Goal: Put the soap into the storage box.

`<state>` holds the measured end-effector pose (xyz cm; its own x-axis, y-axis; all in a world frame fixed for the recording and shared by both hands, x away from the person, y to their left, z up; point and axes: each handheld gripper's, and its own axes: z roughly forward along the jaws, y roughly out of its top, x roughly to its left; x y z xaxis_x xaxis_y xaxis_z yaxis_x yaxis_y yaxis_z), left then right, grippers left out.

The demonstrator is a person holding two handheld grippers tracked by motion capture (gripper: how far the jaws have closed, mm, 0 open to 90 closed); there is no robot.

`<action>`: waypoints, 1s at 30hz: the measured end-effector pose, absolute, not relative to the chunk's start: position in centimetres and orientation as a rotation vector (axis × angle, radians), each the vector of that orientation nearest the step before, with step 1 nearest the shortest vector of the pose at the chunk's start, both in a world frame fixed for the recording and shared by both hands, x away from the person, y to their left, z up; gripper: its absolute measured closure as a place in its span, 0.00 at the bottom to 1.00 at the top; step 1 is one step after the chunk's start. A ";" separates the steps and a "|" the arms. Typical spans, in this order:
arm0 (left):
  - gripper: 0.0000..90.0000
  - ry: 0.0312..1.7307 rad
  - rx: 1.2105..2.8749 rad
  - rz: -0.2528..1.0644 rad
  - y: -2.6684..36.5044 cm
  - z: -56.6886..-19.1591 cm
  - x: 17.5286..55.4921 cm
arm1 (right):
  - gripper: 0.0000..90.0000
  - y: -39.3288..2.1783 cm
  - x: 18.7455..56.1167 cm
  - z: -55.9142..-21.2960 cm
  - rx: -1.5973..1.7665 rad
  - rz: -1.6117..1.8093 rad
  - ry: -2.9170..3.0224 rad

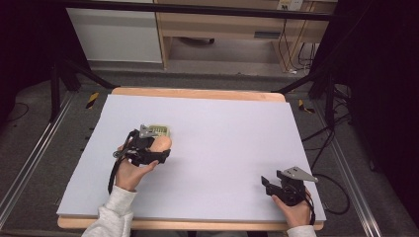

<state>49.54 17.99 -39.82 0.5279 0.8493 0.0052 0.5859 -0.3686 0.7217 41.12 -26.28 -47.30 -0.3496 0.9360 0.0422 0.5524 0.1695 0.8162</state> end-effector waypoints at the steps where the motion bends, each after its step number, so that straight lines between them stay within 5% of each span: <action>1: 0.35 1.166 2.091 0.502 18.1 -39.9 49.7 | 0.39 -26.3 41.1 -47.3 1.401 1.060 1.973; 30: 0.35 1.292 2.063 0.533 19.4 -41.6 55.1 | 0.39 -26.5 41.4 -47.3 1.414 1.059 1.965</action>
<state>55.13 19.43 -41.65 0.4350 0.9004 0.0040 0.6417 -0.3131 0.7002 41.38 -26.45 -47.32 -0.3402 0.9392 0.0469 0.5553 0.1603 0.8161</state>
